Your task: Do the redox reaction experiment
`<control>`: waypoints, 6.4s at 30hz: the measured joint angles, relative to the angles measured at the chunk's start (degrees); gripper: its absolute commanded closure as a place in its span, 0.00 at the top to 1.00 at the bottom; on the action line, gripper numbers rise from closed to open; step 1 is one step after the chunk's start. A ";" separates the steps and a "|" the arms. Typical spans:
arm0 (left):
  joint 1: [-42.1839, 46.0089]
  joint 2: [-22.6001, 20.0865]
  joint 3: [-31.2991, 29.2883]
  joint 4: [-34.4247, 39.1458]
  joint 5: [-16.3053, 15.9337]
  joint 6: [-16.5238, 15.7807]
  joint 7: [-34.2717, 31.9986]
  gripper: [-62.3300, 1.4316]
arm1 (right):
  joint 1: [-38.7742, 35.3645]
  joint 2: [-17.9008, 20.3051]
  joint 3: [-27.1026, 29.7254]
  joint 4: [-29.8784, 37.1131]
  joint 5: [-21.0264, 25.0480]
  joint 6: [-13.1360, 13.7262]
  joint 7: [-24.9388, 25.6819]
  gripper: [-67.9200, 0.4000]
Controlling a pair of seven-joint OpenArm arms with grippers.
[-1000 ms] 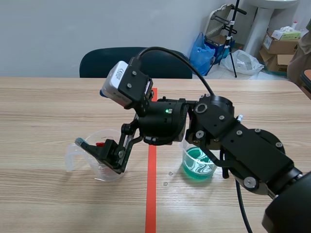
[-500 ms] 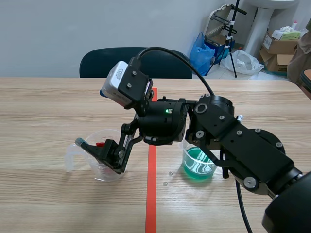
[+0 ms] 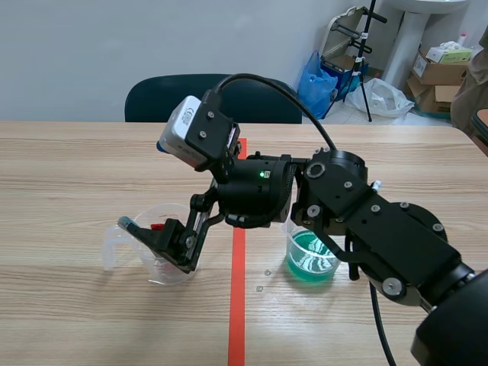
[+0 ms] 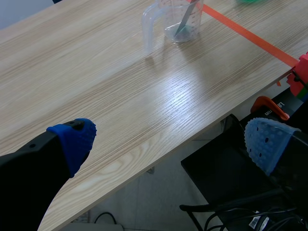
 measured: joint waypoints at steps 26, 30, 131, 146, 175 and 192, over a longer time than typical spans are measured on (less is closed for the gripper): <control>0.00 0.00 0.00 0.00 0.00 0.00 0.00 1.00 | 0.00 0.00 0.00 0.00 0.00 0.00 -0.02 1.00; 0.00 0.00 0.00 0.00 0.00 0.00 0.00 1.00 | 0.00 0.00 0.00 0.00 0.00 0.00 -0.07 1.00; -12.48 10.32 -0.68 19.32 -13.42 -0.20 32.17 1.00 | -62.03 16.35 39.87 57.48 21.33 -10.60 -11.69 1.00; -8.57 -4.94 -0.68 22.40 -26.80 -0.17 40.50 1.00 | -62.03 16.35 39.87 57.48 19.15 -10.60 -11.67 1.00; -8.57 -4.42 -0.68 22.38 -26.75 -0.17 41.62 1.00 | -61.90 16.35 39.87 57.37 22.21 -10.60 -11.50 1.00; -8.57 -4.42 -0.68 22.38 -26.75 -0.17 41.62 1.00 | -61.90 16.35 39.87 57.33 24.52 -10.58 -13.18 1.00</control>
